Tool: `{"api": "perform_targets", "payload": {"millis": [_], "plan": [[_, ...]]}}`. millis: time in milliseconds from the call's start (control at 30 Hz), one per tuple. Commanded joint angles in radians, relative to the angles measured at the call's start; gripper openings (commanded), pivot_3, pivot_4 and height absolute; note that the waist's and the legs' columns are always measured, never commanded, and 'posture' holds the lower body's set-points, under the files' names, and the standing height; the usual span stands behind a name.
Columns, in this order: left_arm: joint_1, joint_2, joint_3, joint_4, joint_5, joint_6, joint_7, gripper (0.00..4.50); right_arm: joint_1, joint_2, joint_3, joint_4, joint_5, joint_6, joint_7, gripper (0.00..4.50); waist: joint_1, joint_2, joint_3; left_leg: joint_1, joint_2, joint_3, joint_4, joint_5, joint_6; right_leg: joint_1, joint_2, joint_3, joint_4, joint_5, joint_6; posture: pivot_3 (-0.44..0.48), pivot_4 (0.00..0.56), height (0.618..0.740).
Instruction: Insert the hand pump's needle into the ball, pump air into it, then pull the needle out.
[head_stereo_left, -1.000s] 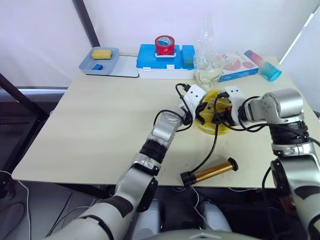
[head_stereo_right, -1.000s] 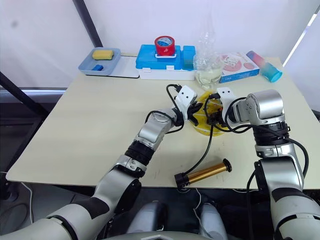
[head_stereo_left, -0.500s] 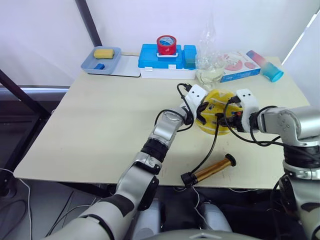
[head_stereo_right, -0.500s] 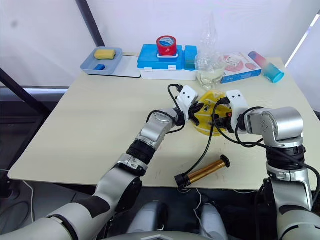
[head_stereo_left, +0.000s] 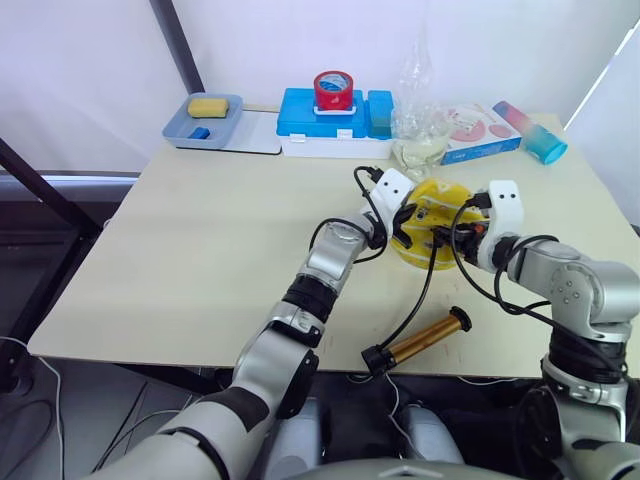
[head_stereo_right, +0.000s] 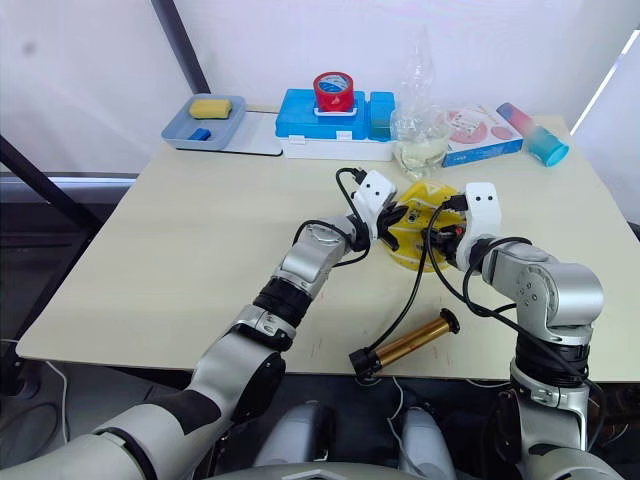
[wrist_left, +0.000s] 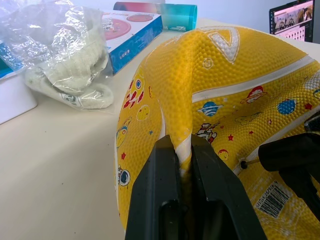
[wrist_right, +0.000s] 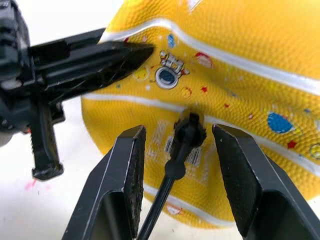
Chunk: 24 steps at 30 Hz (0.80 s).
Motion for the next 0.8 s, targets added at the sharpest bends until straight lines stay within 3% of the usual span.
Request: {"api": "perform_targets", "payload": {"millis": [33, 800], "plan": [[-0.002, -0.018, -0.013, 0.028, -0.006, 0.005, -0.011, 0.00, 0.005, 0.007, -0.032, -0.032, 0.005, -0.020, -0.019, 2.21, 0.000, 0.000, 0.000, 0.000, 0.000, 0.000, 0.000, 0.000, 0.000, 0.000, 0.000, 0.000, 0.000, 0.000, 0.000, 0.000, 0.150, 0.729], [0.000, -0.023, -0.014, 0.035, -0.002, -0.005, -0.014, 0.00, -0.037, 0.103, -0.071, 0.070, 0.022, -0.067, -0.076, 2.21, 0.000, 0.001, 0.000, 0.000, 0.000, -0.001, 0.000, 0.000, 0.000, 0.000, 0.000, 0.000, 0.000, 0.000, 0.000, 0.000, 0.150, 0.729]]}}
